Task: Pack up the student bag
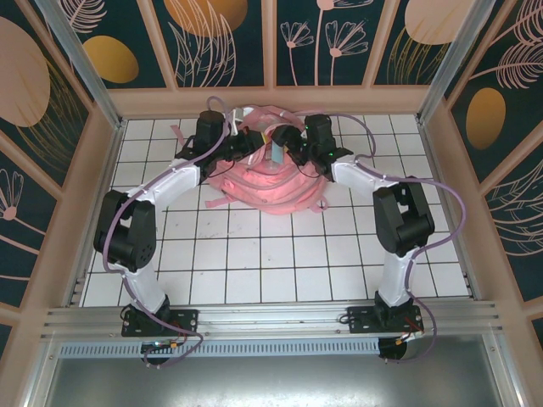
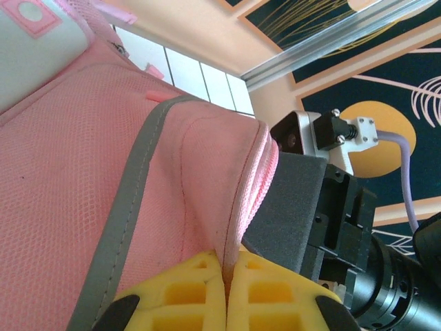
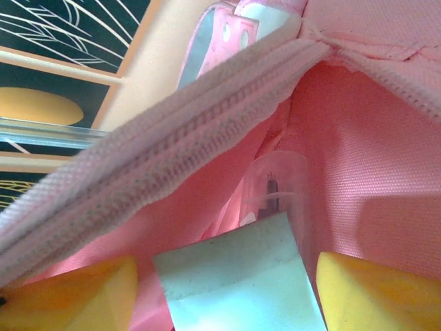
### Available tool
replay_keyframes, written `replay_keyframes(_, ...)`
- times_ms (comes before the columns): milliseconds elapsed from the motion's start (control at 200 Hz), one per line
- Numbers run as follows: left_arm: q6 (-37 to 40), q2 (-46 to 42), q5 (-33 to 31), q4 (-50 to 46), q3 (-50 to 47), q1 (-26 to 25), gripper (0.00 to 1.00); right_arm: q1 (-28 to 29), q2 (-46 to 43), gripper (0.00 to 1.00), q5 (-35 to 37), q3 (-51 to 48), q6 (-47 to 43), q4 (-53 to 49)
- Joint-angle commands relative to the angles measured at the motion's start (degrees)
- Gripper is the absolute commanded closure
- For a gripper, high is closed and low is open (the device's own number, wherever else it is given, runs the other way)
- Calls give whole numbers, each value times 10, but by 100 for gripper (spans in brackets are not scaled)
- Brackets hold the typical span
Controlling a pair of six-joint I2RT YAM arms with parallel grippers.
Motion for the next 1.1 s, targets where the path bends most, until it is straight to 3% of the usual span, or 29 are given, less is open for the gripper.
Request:
replay_keyframes(0, -15, -34, 21, 68, 7, 0, 100, -4, -58, 29, 16, -28, -15, 18)
replay_keyframes(285, -29, -25, 29, 85, 7, 0, 100, 1, -118, 35, 72, -51, -104, -89)
replay_keyframes(455, -31, -28, 29, 86, 7, 0, 100, 17, -128, 68, 71, -78, -127, -72)
replay_keyframes(600, -44, -36, 36, 97, 1, 0, 100, 23, -73, 84, 39, -55, -115, -16)
replay_keyframes(771, -45, -43, 32, 98, -8, -3, 100, 35, 27, 87, -11, 32, -111, -7)
replay_keyframes(876, -53, -38, 34, 106, -15, -4, 100, 45, 65, 89, -10, 88, -130, -55)
replay_keyframes(1096, -53, -34, 32, 109, -10, -4, 100, 52, -22, 83, 71, 25, -159, -93)
